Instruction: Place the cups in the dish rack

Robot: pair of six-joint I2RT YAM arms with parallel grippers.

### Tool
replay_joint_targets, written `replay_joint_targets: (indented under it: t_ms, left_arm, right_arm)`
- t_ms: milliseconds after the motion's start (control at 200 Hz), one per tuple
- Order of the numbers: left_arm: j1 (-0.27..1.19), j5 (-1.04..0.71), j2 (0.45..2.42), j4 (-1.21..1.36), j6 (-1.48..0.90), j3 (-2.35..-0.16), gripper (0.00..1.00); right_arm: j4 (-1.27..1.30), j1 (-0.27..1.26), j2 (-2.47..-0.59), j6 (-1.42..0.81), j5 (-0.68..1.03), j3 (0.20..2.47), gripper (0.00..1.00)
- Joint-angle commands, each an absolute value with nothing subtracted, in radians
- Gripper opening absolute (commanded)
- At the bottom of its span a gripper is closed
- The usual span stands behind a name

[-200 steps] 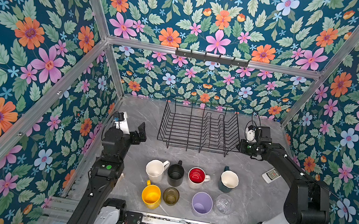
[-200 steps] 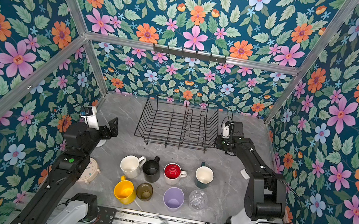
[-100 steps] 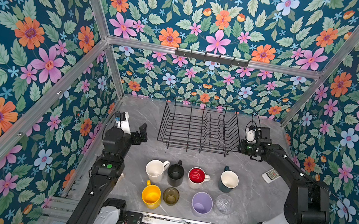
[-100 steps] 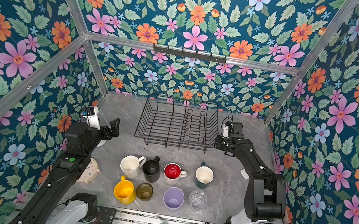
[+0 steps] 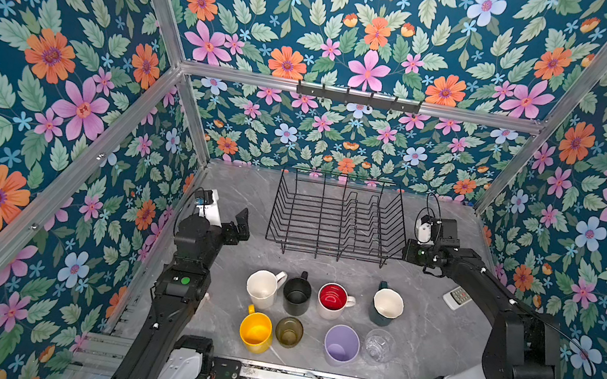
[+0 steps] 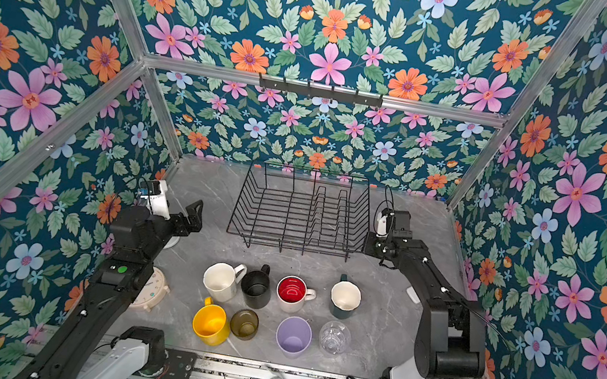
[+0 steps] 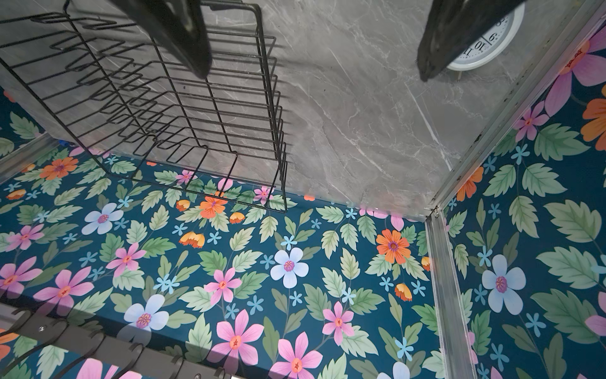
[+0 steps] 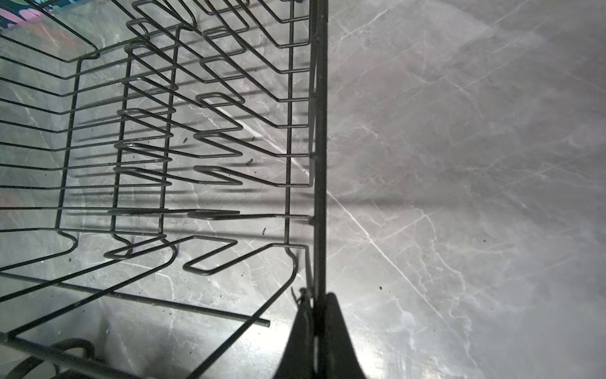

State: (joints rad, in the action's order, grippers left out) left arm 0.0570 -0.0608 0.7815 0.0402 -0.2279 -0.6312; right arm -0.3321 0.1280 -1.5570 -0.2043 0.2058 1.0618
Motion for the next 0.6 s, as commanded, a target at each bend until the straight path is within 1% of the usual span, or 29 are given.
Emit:
replay_joint_targets:
  t_ms: [0,595]
  left_arm:
    - [0.055,-0.068,0.784,0.045,-0.218,-0.638,1.00]
    - [0.055,-0.066,0.790,0.032,-0.222,-0.641,1.00]
  right_arm:
    - [-0.388,0.130,-1.540,-0.188,0.205,1.042,0.00]
    - [-0.382,0.130,-1.436,-0.226,0.192,0.940,0.00]
